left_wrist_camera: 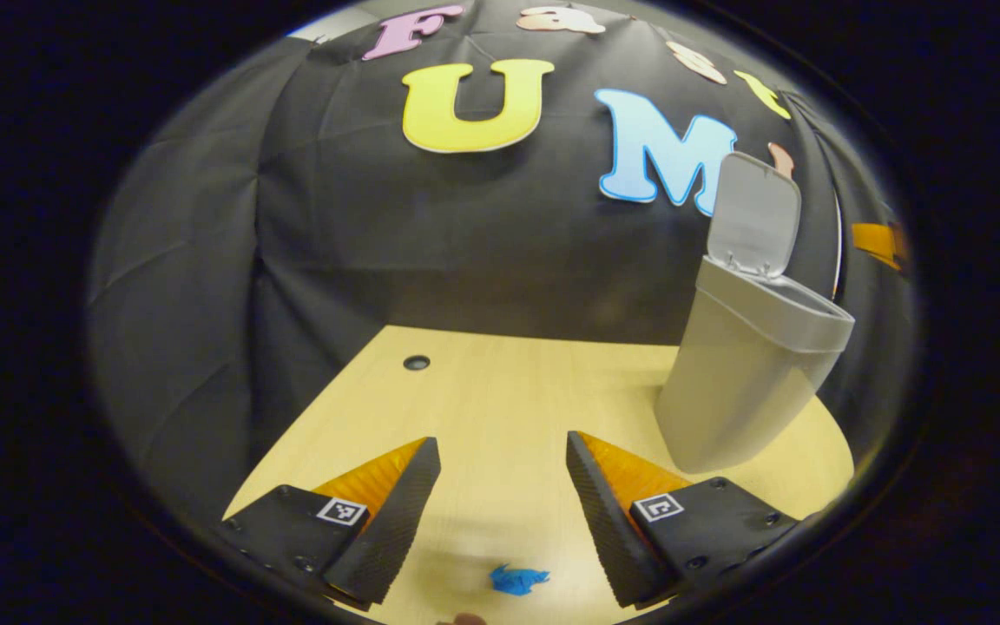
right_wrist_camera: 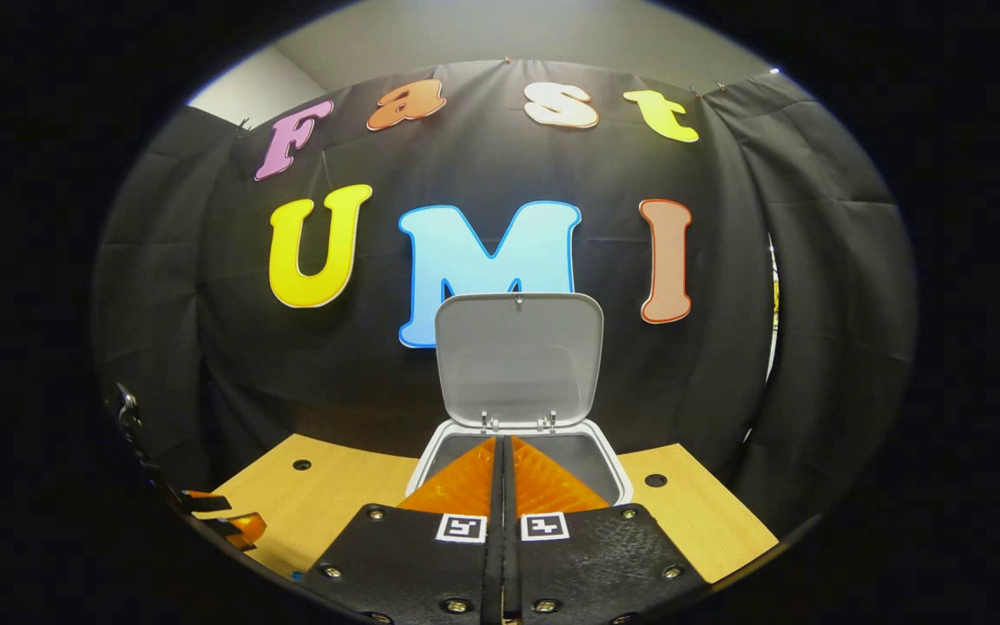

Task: Press the lid of the desktop garbage bin to open it, pick up the crumpled paper on the desktop and throw it into the bin, then pick up the pop can on the desktop and drop it into the bin, and finally close the garbage bin lid.

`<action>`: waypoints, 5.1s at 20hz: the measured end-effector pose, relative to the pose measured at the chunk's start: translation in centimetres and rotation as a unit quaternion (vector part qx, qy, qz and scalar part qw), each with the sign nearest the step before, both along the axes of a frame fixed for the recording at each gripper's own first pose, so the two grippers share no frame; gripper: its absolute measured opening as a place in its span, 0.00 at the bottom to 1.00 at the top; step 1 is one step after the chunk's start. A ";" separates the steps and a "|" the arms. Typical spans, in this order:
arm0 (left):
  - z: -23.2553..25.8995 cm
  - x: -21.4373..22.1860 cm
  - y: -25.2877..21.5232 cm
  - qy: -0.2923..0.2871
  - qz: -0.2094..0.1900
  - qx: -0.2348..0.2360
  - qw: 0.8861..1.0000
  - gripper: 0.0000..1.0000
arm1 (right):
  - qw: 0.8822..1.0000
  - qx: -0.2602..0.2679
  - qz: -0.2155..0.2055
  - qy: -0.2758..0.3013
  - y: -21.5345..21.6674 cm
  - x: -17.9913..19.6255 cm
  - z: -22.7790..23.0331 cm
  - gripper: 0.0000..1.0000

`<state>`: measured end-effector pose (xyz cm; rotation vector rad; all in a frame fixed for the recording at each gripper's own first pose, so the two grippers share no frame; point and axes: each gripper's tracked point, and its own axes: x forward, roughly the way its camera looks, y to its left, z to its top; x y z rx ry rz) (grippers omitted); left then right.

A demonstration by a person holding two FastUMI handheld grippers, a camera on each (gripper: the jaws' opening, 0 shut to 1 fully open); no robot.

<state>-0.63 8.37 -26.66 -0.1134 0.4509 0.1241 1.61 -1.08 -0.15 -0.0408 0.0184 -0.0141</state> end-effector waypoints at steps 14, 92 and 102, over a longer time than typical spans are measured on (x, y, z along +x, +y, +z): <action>-15.6 -6.3 -3.2 0.136 -0.022 0.007 0.990 0.96 | 0.999 -0.020 -0.001 0.049 -0.5 -1.1 -2.7 0.00; 16.8 14.8 -24.3 -0.169 -0.208 0.075 0.961 0.89 | 0.987 0.049 -0.101 0.112 -9.9 -7.4 -10.7 0.00; 16.8 11.2 -10.6 -0.153 -0.081 0.079 0.982 0.89 | 0.985 0.015 0.051 0.162 0.6 -4.4 -14.5 0.01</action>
